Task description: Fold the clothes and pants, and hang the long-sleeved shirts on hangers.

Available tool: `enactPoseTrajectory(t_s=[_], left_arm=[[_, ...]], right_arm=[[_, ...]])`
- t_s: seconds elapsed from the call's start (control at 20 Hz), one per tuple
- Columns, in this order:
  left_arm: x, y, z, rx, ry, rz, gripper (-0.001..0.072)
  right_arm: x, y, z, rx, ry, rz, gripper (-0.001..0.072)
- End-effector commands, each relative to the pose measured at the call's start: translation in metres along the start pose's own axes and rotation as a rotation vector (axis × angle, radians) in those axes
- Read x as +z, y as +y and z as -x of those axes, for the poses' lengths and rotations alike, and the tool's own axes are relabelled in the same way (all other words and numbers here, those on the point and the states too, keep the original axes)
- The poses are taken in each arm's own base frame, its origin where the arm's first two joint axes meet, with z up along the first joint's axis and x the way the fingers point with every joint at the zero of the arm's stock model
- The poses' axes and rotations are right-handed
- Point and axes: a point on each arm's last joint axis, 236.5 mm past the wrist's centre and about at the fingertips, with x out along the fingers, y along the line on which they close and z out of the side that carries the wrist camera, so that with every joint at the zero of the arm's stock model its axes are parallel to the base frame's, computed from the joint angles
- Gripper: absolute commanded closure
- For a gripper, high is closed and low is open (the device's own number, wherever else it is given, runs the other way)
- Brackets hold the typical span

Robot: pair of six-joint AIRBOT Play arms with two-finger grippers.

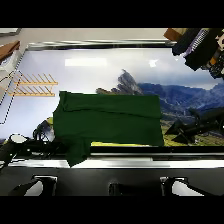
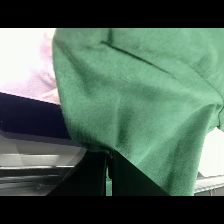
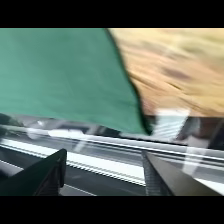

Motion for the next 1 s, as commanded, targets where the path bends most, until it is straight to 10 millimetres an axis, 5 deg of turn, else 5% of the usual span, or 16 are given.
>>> enactPoseTrajectory(t_s=[0.0,0.35,0.95], left_arm=[[-0.001,0.0,0.0,-0.001,0.003,0.001,0.0687],[-0.001,0.0,0.0,-0.001,0.002,0.001,0.0687],[0.0,0.0,0.0,0.0,0.001,0.001,0.0687]], right_arm=[[-0.013,-0.022,-0.025,-0.034,0.033,-0.014,0.0174],[-0.012,-0.024,-0.05,0.006,-0.008,-0.043,0.0182],[0.011,-0.019,-0.049,0.031,-0.106,-0.043,0.0382]])
